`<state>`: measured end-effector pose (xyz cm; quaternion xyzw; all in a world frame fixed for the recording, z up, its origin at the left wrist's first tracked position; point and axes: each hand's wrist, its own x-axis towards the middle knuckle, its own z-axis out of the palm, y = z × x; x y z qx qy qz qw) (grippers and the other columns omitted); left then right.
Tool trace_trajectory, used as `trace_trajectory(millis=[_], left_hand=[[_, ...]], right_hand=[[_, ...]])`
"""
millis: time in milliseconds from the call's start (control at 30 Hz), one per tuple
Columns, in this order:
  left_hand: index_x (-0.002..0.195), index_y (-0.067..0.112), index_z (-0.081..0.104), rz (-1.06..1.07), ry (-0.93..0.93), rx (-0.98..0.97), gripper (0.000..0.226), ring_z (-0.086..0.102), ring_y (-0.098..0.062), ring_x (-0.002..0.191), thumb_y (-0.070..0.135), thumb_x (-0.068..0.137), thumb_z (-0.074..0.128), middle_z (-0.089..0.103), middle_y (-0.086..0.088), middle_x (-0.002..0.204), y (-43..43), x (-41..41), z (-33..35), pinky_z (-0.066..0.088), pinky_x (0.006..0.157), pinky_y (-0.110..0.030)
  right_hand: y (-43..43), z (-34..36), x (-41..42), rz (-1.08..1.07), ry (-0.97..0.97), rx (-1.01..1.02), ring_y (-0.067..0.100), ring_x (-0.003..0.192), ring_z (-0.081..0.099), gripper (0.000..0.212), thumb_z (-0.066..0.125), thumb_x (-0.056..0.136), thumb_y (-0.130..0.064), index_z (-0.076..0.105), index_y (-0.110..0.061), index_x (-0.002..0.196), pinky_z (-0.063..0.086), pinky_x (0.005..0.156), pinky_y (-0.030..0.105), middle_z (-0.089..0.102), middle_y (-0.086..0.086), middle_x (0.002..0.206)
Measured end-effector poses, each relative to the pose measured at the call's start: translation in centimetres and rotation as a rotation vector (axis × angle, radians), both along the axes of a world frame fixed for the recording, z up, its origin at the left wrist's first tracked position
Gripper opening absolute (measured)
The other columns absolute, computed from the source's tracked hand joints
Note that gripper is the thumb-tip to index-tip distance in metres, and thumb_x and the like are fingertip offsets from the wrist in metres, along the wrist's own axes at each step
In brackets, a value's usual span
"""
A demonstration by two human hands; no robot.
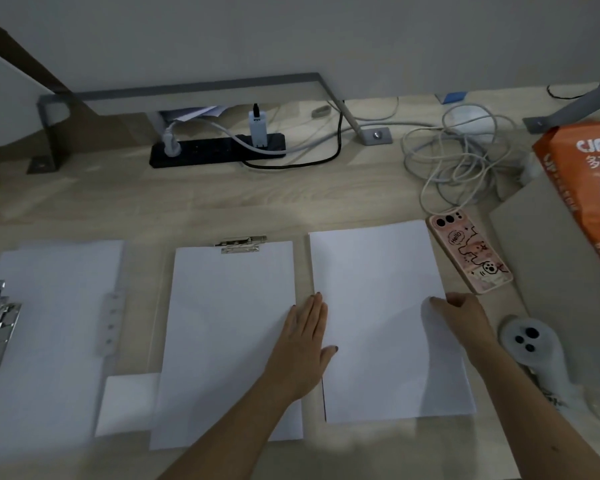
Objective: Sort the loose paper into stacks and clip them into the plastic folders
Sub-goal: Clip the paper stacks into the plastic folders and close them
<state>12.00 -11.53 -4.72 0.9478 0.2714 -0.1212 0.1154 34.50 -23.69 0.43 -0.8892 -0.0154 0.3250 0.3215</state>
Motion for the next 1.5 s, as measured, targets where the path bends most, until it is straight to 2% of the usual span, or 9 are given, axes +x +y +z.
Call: trace_trajectory(millis=[200, 333, 500, 633, 833, 1067, 1200, 1333, 1500], left_hand=[[0.137, 0.002, 0.034, -0.018, -0.035, -0.027, 0.065, 0.028, -0.022, 0.137, 0.046, 0.089, 0.028, 0.041, -0.013, 0.146, -0.3, 0.1, -0.3, 0.020, 0.109, -0.038], [0.148, 0.008, 0.013, 0.171, -0.220, -0.391, 0.060, 0.003, -0.016, 0.147, 0.036, 0.097, 0.029, 0.001, -0.001, 0.158, 0.1, 0.9, 1.7, 0.008, 0.120, -0.034], [0.134, 0.022, 0.040, 0.836, -0.583, -1.179, 0.054, 0.050, -0.013, 0.123, 0.041, 0.087, 0.057, 0.047, 0.004, 0.135, 1.1, 2.8, 6.6, 0.037, 0.107, -0.033], [0.116, 0.019, 0.062, 0.953, -0.692, -1.397, 0.032, 0.067, -0.020, 0.101, 0.033, 0.088, 0.060, 0.070, -0.001, 0.111, 3.0, 1.8, 10.4, 0.050, 0.096, -0.041], [0.115, 0.028, 0.059, 0.882, -0.818, -1.192, 0.023, 0.064, -0.008, 0.102, 0.027, 0.093, 0.053, 0.067, 0.009, 0.111, 6.9, -5.0, 12.8, 0.050, 0.091, -0.026], [0.107, 0.023, 0.061, 0.998, -0.953, -0.910, 0.017, 0.060, 0.016, 0.075, 0.019, 0.093, 0.052, 0.063, 0.023, 0.089, 12.2, -17.4, 12.4, 0.044, 0.065, 0.000], [0.100, 0.015, 0.061, 1.117, -0.959, -0.646, 0.014, 0.057, -0.005, 0.071, 0.018, 0.095, 0.048, 0.062, 0.008, 0.081, 15.9, -25.4, 11.4, 0.043, 0.060, -0.007], [0.094, 0.019, 0.060, 1.253, -1.025, -0.433, 0.014, 0.056, 0.006, 0.064, 0.008, 0.092, 0.051, 0.061, 0.002, 0.087, 20.6, -32.0, 10.4, 0.044, 0.058, -0.012], [0.098, 0.014, 0.060, 1.284, -0.574, -0.542, 0.015, 0.052, -0.023, 0.085, 0.025, 0.087, 0.057, 0.055, -0.008, 0.097, 25.7, -36.1, 8.4, 0.041, 0.072, -0.031]], right_hand=[[-0.6, 1.1, -0.8, 0.053, 0.054, 0.159, 0.026, 0.091, 0.056, 0.021, 0.056, 0.089, -0.017, 0.057, -0.009, 0.109, 0.041, 0.079, 0.031, 0.062, 0.013, 0.104], [-1.3, 3.6, -1.4, 0.105, 0.004, 0.370, 0.044, 0.092, 0.060, 0.016, 0.053, 0.090, -0.012, 0.066, -0.016, 0.099, 0.048, 0.083, 0.042, 0.065, 0.025, 0.104], [-1.1, 7.2, -1.7, -0.008, 0.132, 0.645, 0.014, 0.090, 0.070, 0.023, 0.050, 0.093, -0.012, 0.065, -0.019, 0.108, 0.057, 0.080, 0.028, 0.073, -0.004, 0.105], [0.7, 9.5, -3.0, -0.038, 0.190, 0.750, 0.004, 0.085, 0.070, 0.026, 0.046, 0.095, -0.012, 0.062, -0.024, 0.110, 0.057, 0.070, 0.019, 0.073, -0.014, 0.097], [5.8, 10.3, -8.4, 0.126, 0.331, 0.702, 0.015, 0.080, 0.072, 0.023, 0.053, 0.091, -0.016, 0.062, -0.023, 0.111, 0.058, 0.057, 0.027, 0.075, -0.004, 0.096], [13.9, 7.7, -19.4, 0.264, 0.456, 0.682, 0.024, 0.097, 0.069, 0.032, 0.054, 0.090, -0.010, 0.059, -0.021, 0.120, 0.058, 0.079, 0.040, 0.071, 0.002, 0.112], [17.3, 5.6, -25.7, 0.264, 0.569, 0.610, 0.028, 0.102, 0.067, 0.029, 0.056, 0.089, -0.010, 0.062, -0.021, 0.115, 0.051, 0.092, 0.048, 0.071, 0.004, 0.110], [19.7, 3.6, -30.5, 0.261, 0.597, 0.556, 0.029, 0.105, 0.065, 0.029, 0.057, 0.088, -0.012, 0.062, -0.020, 0.116, 0.048, 0.095, 0.049, 0.070, 0.005, 0.114], [21.3, 1.9, -33.8, 0.259, 0.591, 0.519, 0.022, 0.099, 0.067, 0.027, 0.058, 0.088, -0.014, 0.062, -0.025, 0.113, 0.054, 0.084, 0.041, 0.071, -0.001, 0.110]])
